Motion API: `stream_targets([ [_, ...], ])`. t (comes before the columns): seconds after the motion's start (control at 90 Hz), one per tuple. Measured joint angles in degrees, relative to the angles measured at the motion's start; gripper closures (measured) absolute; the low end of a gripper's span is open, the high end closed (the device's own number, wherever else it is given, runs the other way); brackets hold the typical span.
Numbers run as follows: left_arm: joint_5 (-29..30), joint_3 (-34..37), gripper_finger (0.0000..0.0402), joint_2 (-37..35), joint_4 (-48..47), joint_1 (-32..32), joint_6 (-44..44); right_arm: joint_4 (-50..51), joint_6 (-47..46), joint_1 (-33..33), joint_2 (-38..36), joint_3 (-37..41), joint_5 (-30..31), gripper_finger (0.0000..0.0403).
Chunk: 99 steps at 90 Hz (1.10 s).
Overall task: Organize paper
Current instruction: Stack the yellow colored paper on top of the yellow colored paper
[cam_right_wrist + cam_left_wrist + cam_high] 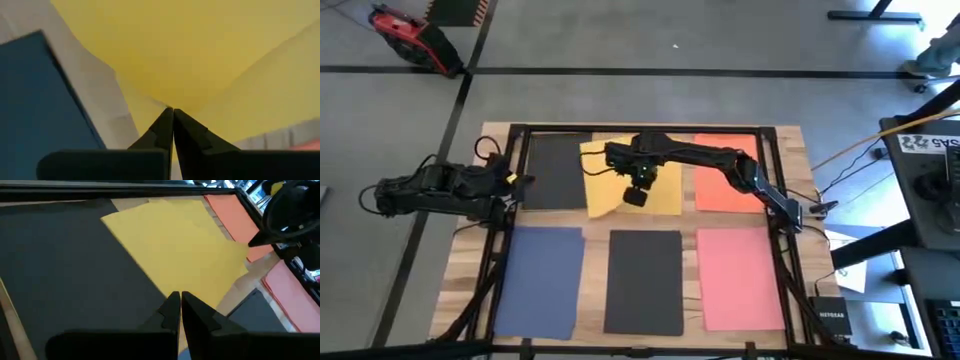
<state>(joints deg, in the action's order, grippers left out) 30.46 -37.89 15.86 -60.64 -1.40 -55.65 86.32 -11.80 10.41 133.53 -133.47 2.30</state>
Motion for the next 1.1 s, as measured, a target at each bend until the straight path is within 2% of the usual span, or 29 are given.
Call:
stream_targets([
  [0.189,0.02,0.0,0.0402,0.0,0.0,0.01,-0.04,3.54,-4.47,0.0,-0.01,0.0,3.16,0.0403],
  [0.478,0.02,0.0,0.0402,-0.02,-0.02,-0.01,0.0,3.67,-13.14,0.07,-0.01,0.0,2.64,0.0403],
  [0.889,0.02,0.0,0.0402,-0.02,-0.02,0.01,-0.66,3.7,-19.58,-0.28,-0.05,0.0,2.04,0.0403],
  [1.1,0.02,-0.02,0.0402,-0.01,-0.02,-0.01,-0.66,3.7,-22.42,-0.31,-3.49,0.09,1.18,0.0403],
])
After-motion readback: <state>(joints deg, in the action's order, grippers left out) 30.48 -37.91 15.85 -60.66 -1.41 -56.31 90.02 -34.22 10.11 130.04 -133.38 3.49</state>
